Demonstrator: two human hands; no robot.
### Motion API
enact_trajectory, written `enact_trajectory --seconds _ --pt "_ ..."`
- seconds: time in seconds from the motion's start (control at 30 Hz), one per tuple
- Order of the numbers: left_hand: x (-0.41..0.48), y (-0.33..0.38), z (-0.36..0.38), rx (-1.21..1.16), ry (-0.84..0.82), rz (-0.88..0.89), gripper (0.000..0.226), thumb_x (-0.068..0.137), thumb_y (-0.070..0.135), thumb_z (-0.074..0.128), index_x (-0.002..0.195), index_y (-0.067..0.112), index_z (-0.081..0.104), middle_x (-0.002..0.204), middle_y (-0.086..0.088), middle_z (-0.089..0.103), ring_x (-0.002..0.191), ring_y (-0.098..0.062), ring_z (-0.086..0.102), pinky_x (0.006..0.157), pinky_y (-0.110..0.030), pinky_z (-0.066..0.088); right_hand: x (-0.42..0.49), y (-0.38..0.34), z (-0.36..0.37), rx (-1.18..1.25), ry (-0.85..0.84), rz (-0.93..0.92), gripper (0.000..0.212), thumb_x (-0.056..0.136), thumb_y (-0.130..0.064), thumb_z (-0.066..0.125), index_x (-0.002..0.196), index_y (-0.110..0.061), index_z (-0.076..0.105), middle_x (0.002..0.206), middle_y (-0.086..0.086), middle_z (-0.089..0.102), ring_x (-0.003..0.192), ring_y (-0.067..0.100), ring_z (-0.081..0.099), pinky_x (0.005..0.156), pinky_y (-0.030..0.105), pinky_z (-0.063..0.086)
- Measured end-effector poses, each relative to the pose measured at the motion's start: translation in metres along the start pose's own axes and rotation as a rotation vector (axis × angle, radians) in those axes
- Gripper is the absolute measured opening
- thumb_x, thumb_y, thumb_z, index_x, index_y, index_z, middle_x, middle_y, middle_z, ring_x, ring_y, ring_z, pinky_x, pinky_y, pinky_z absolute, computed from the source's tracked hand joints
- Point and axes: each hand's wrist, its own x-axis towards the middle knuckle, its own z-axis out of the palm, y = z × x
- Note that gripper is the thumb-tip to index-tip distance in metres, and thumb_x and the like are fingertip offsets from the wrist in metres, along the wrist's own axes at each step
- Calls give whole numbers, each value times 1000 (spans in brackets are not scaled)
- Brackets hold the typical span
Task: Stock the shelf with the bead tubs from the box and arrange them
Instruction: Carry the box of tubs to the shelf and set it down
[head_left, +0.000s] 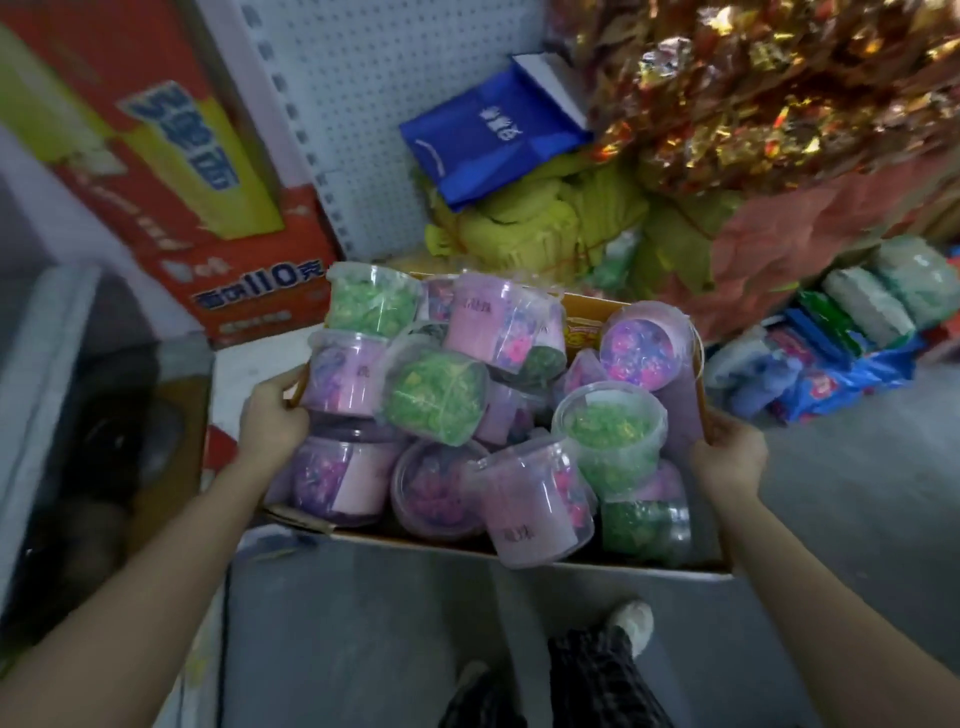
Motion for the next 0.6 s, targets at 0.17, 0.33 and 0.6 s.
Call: enact_trajectory --seconds 0.17,0.33,0.6 --pt "-37 -67 -73 24 137 -107 55 69 2 47 122 6 62 109 -18 67 103 -30 61 76 -26 42 -38 -47 55 0 -134 -157 10 70 -3 65 68 -11 59 58 2 52 67 11 47 59 33 44" --pt "-78 -128 -124 2 189 -265 54 67 4 52 118 14 65 105 -10 70 101 -28 64 83 -33 48 -71 -89 98 -51 -252 -255 17 70 -9 61 84 -6 69 68 16 65 71 26 64 62 30 43" --pt "-121 -165 -162 -24 359 -446 39 80 -2 66 118 10 64 91 -2 63 89 -21 58 76 -29 42 -97 -152 171 -66 -496 -371 16 70 -6 59 82 -7 69 71 15 67 74 33 66 61 35 45"
